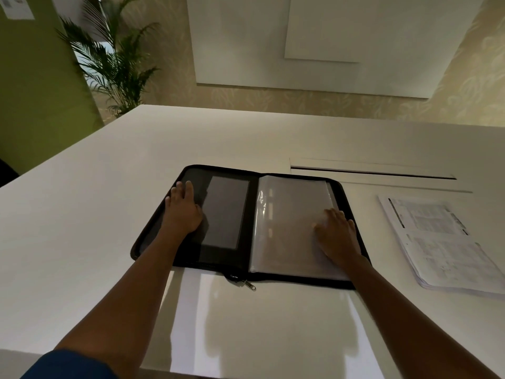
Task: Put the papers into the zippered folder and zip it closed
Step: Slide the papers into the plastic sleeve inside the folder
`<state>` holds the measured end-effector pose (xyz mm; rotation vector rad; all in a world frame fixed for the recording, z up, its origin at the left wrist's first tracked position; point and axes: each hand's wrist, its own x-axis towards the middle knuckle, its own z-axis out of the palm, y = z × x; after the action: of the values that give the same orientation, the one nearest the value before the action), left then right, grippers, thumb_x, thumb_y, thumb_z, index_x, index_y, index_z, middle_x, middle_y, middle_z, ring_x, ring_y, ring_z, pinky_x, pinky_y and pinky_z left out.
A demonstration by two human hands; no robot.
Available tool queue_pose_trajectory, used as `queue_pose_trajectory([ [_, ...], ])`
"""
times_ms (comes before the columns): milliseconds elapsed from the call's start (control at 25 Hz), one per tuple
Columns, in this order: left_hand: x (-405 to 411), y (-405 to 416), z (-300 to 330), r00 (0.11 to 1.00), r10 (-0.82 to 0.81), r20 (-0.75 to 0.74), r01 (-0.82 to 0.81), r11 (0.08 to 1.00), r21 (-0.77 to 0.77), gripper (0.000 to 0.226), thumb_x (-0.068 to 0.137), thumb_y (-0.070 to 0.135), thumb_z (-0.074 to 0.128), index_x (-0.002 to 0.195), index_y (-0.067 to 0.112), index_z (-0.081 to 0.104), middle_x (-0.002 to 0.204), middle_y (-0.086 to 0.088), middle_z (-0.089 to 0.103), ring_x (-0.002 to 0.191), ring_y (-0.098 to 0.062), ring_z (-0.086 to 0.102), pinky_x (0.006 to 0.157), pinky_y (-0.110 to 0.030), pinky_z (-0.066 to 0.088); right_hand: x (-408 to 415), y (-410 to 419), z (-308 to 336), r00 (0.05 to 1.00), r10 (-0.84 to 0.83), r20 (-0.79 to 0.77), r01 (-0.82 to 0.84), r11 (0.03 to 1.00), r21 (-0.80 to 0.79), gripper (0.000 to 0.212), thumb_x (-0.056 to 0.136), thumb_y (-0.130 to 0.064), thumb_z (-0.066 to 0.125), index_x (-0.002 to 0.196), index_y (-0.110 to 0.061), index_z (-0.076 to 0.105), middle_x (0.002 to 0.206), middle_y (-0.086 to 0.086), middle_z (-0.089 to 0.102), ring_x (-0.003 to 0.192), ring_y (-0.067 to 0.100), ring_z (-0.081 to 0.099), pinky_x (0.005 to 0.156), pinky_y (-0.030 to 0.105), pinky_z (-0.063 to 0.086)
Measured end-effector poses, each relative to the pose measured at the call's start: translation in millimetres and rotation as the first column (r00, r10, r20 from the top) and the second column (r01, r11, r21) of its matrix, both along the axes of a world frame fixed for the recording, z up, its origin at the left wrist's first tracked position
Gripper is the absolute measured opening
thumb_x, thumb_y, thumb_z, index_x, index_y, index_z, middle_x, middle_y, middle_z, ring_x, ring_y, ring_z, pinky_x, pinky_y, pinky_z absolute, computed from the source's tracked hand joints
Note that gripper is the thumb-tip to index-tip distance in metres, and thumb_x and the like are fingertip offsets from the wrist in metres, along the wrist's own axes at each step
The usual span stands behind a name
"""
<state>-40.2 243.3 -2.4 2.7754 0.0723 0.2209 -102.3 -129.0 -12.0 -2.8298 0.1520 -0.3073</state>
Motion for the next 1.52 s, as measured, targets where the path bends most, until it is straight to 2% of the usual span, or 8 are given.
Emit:
queue_pose_trajectory([
  [320,10,-125,20,0.986,-0.161,0.045,0.164,0.983,-0.085,0.066,0.096,0.014,0.042,0.152,0.000,0.010,0.158,-0.027,0.006,0.147,-0.037,0.008,0.118,-0.043,0.013,3,-36,27,0.996,0.004,0.085,-0.009,0.998,0.056,0.050,0.092,-0.026,0.051,0.136,-0.005,0.043,0.141,0.015,0.048,0.131,0.028,0.042,0.111,0.044,0.032],
  [520,2,-213,15,0.949,-0.314,0.013,0.314,0.949,0.033,0.066,0.096,0.023,0.043,0.152,0.003,0.014,0.159,-0.022,0.010,0.146,-0.034,0.016,0.116,-0.040,0.023,2,-85,28,0.995,-0.030,0.096,0.023,0.997,0.069,0.048,0.091,-0.026,0.052,0.135,-0.006,0.046,0.138,0.012,0.050,0.130,0.028,0.044,0.109,0.046,0.034],
  [800,-7,-329,9,0.890,-0.451,-0.068,0.452,0.892,0.005,0.064,0.100,0.029,0.039,0.153,0.006,0.009,0.161,-0.018,0.003,0.148,-0.030,0.007,0.117,-0.041,0.015,4,-165,20,0.993,-0.103,0.058,0.097,0.991,0.095,0.051,0.092,-0.025,0.056,0.138,-0.006,0.043,0.145,0.013,0.045,0.137,0.030,0.037,0.113,0.048,0.030],
  [960,-8,-382,6,0.866,-0.491,-0.099,0.490,0.871,-0.027,0.067,0.101,0.033,0.037,0.153,0.007,0.006,0.162,-0.015,-0.004,0.149,-0.028,0.000,0.119,-0.038,0.010,7,-212,17,0.988,-0.134,0.072,0.126,0.986,0.109,0.046,0.091,-0.025,0.057,0.132,-0.006,0.047,0.134,0.012,0.053,0.129,0.030,0.044,0.109,0.048,0.033],
  [1200,-9,-447,-1,0.873,-0.472,-0.120,0.478,0.878,0.024,0.061,0.100,0.037,0.037,0.150,0.004,0.021,0.160,-0.016,0.014,0.146,-0.031,0.018,0.118,-0.042,0.020,8,-276,8,0.981,-0.182,0.067,0.175,0.979,0.104,0.048,0.089,-0.026,0.059,0.131,-0.005,0.048,0.134,0.014,0.054,0.128,0.033,0.045,0.108,0.049,0.036],
  [1320,-17,-476,-2,0.915,-0.400,-0.047,0.402,0.913,0.068,0.047,0.098,0.042,0.036,0.121,0.007,0.056,0.129,-0.013,0.051,0.121,-0.031,0.048,0.099,-0.045,0.041,3,-302,2,0.949,-0.303,0.089,0.288,0.947,0.144,0.044,0.087,-0.028,0.059,0.125,-0.006,0.051,0.129,0.015,0.056,0.120,0.035,0.049,0.101,0.048,0.040],
  [1400,-21,-490,-2,0.954,-0.300,0.003,0.300,0.951,0.072,0.047,0.097,0.045,0.036,0.105,0.008,0.064,0.112,-0.011,0.056,0.107,-0.028,0.052,0.089,-0.043,0.045,-2,-314,-4,0.912,-0.402,0.082,0.388,0.910,0.147,0.045,0.086,-0.032,0.058,0.122,-0.006,0.052,0.125,0.016,0.056,0.114,0.037,0.049,0.094,0.047,0.041],
  [1520,-26,-509,4,0.983,-0.184,-0.010,0.184,0.982,0.051,0.047,0.095,0.045,0.040,0.103,0.005,0.064,0.112,-0.014,0.055,0.104,-0.029,0.051,0.087,-0.041,0.043,-3,-325,-8,0.898,-0.434,0.072,0.425,0.898,0.112,0.043,0.085,-0.035,0.057,0.116,-0.005,0.054,0.117,0.017,0.056,0.108,0.037,0.046,0.090,0.046,0.039],
])
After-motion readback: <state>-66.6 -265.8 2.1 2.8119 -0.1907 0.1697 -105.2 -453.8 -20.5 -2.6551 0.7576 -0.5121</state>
